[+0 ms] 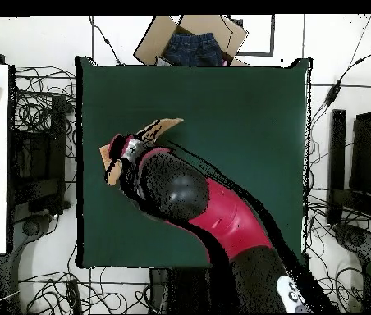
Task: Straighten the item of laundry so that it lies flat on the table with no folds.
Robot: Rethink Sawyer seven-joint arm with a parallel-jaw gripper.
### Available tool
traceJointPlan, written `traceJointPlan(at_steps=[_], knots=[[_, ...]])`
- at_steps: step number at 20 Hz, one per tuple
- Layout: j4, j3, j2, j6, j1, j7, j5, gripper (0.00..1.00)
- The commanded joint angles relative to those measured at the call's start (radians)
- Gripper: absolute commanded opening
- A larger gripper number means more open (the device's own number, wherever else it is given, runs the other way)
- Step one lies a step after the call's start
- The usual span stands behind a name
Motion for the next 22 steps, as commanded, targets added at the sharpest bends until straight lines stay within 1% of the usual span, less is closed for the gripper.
traceJointPlan(at_steps=[1, 5, 6, 8, 13, 19, 22], knots=[[0.151, 0.223, 0.03, -0.123, -0.076, -0.042, -0.15, 0.0], [0.157, 0.199, 0.026, -0.127, -0.082, 0.009, -0.24, 0.0], [0.153, 0.184, 0.019, -0.111, -0.081, 0.009, -0.26, 0.0], [0.156, 0.185, 0.013, -0.088, -0.1, 0.007, -0.289, 0.0], [0.163, 0.186, -0.005, -0.052, -0.145, 0.008, -0.354, 0.0], [0.149, 0.182, -0.004, -0.031, -0.173, -0.004, -0.411, 0.0], [0.153, 0.183, -0.011, -0.031, -0.183, 0.008, -0.434, 0.0]])
